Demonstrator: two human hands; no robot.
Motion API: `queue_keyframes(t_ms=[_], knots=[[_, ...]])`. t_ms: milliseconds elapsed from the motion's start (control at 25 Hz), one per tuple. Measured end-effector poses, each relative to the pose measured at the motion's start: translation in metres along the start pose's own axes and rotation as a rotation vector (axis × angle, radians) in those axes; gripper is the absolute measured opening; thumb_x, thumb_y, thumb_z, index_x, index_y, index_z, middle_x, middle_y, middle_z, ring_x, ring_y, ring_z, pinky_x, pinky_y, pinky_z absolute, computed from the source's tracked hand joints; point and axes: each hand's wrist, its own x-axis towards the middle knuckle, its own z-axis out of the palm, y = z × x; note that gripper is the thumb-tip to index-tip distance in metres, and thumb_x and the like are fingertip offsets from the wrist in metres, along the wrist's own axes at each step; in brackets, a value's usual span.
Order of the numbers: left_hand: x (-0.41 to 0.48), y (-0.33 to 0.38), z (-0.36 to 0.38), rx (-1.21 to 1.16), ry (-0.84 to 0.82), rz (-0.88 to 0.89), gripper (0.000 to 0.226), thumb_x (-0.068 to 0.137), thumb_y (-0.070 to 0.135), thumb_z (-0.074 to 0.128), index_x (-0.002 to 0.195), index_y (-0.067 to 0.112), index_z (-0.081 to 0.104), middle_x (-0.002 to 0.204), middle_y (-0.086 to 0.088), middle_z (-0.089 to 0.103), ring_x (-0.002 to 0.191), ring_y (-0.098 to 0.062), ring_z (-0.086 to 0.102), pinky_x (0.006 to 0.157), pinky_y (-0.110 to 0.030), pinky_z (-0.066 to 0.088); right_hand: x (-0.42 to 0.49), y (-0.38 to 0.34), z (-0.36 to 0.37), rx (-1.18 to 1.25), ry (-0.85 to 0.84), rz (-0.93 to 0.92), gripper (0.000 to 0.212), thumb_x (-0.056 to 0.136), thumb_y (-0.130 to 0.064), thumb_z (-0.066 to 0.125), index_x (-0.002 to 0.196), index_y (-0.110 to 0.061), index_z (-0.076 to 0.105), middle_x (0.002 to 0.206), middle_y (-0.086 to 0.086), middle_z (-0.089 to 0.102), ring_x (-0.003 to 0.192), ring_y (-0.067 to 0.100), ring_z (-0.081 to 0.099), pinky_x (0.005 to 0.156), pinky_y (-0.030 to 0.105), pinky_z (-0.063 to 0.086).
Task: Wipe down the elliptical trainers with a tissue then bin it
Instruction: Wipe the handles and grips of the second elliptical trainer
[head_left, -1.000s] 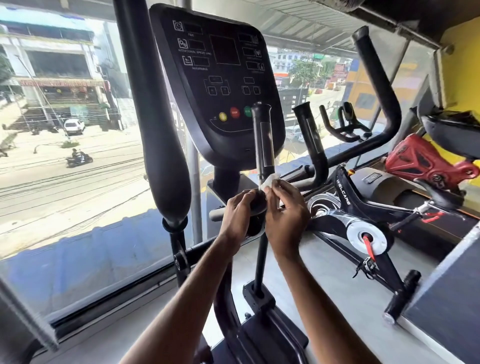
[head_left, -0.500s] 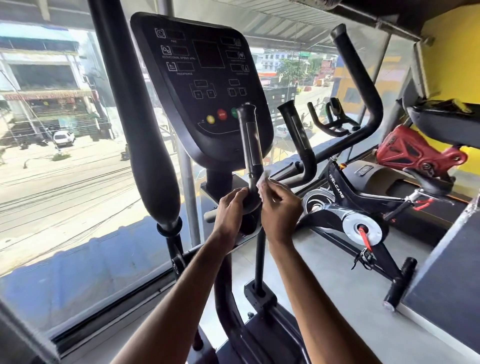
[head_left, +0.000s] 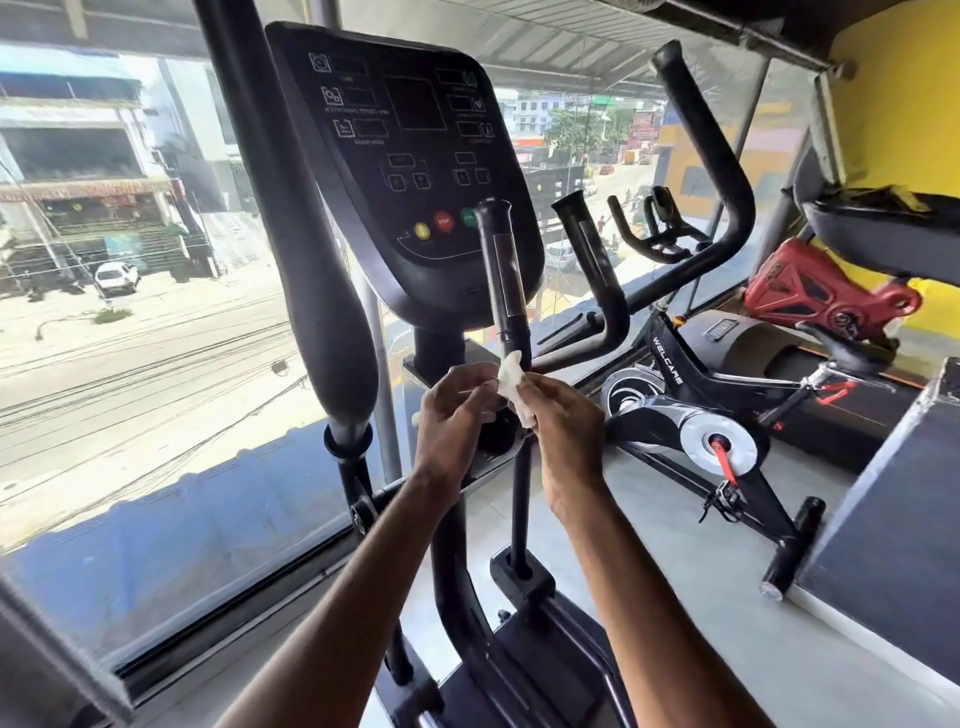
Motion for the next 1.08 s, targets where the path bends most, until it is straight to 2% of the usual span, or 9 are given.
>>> queue_keyframes(t_ms=[120,280,400,520,600,760,920,1000,1080], knots=[[-0.014,0.004,-0.009,-0.031,-0.078,-0.035,0.03,0.092,0.013,0.074,0.121,0.01,0.07,0.114,-0.013,0.075,0.1,-0.028,0.074,0.082,-0.04,0.063,-0.01,-0.011,-0.006,0.209,-0.072,0.273,0.018,0.092,-0.001,0.064,0.087,-0.014,0.077,0.093,0.011,0.076,0.085,0.02,0.071,0.076,0.029,0.058],[-0.025,0.004,-0.013,-0.026,-0.078,-0.021,0.032,0.09,-0.003,0.073,0.121,0.001,0.068,0.108,-0.024,0.073,0.093,-0.03,0.073,0.079,-0.039,0.064,-0.022,-0.01,-0.016,0.087,-0.124,0.279,0.024,0.092,-0.004,0.065,0.08,-0.021,0.078,0.091,0.007,0.074,0.083,0.019,0.065,0.07,0.029,0.05],[-0.029,0.007,-0.009,-0.005,0.01,-0.042,0.02,0.09,-0.004,0.072,0.11,-0.003,0.072,0.097,-0.024,0.075,0.081,-0.029,0.074,0.069,-0.036,0.063,-0.024,-0.013,-0.028,-0.156,-0.158,0.103,0.021,0.089,-0.003,0.068,0.097,-0.02,0.078,0.095,-0.001,0.075,0.081,0.013,0.067,0.067,0.026,0.051],[-0.03,0.014,-0.007,0.008,0.028,-0.086,0.015,0.089,-0.006,0.072,0.103,-0.003,0.071,0.086,-0.017,0.076,0.073,-0.027,0.071,0.066,-0.035,0.063,-0.021,-0.018,-0.051,-0.477,-0.344,-0.225,0.039,0.09,0.0,0.067,0.122,-0.021,0.07,0.124,-0.006,0.068,0.099,0.003,0.068,0.083,0.021,0.056],[-0.031,0.02,-0.004,-0.01,-0.001,-0.128,0.012,0.089,-0.007,0.071,0.098,0.001,0.069,0.082,-0.013,0.074,0.072,-0.025,0.069,0.064,-0.031,0.061,-0.018,-0.021,-0.065,-0.594,-0.48,-0.321,0.032,0.091,-0.001,0.066,0.118,-0.017,0.074,0.128,-0.004,0.064,0.112,0.003,0.064,0.088,0.016,0.053],[-0.035,0.024,0.015,-0.103,-0.077,-0.246,0.006,0.091,-0.002,0.071,0.095,0.002,0.07,0.082,-0.01,0.072,0.069,-0.016,0.068,0.059,-0.021,0.055,-0.007,-0.026,-0.088,-0.605,-0.48,-0.361,0.015,0.091,-0.007,0.07,0.104,-0.011,0.078,0.099,-0.003,0.074,0.088,0.003,0.071,0.08,0.021,0.054],[-0.046,0.018,0.03,-0.217,-0.219,-0.309,0.033,0.089,0.011,0.073,0.12,0.001,0.07,0.112,-0.017,0.076,0.096,-0.027,0.073,0.081,-0.032,0.062,0.002,-0.035,-0.106,-0.547,-0.388,-0.356,0.01,0.093,-0.017,0.07,0.1,-0.014,0.077,0.09,-0.002,0.077,0.082,0.009,0.073,0.077,0.032,0.061],[-0.054,0.013,0.037,-0.236,-0.279,-0.299,0.043,0.088,0.009,0.074,0.13,0.002,0.066,0.126,-0.019,0.071,0.107,-0.03,0.071,0.09,-0.038,0.061,0.006,-0.041,-0.117,-0.558,-0.366,-0.365,0.009,0.094,-0.019,0.07,0.097,-0.015,0.076,0.087,-0.004,0.077,0.081,0.006,0.072,0.076,0.026,0.058],[-0.062,0.009,0.042,-0.228,-0.301,-0.28,0.047,0.086,0.005,0.078,0.131,0.003,0.066,0.126,-0.018,0.069,0.11,-0.03,0.068,0.094,-0.039,0.059,0.007,-0.046,-0.124,-0.559,-0.36,-0.353,0.008,0.094,-0.02,0.07,0.094,-0.014,0.075,0.088,-0.004,0.076,0.081,0.002,0.069,0.073,0.019,0.053]])
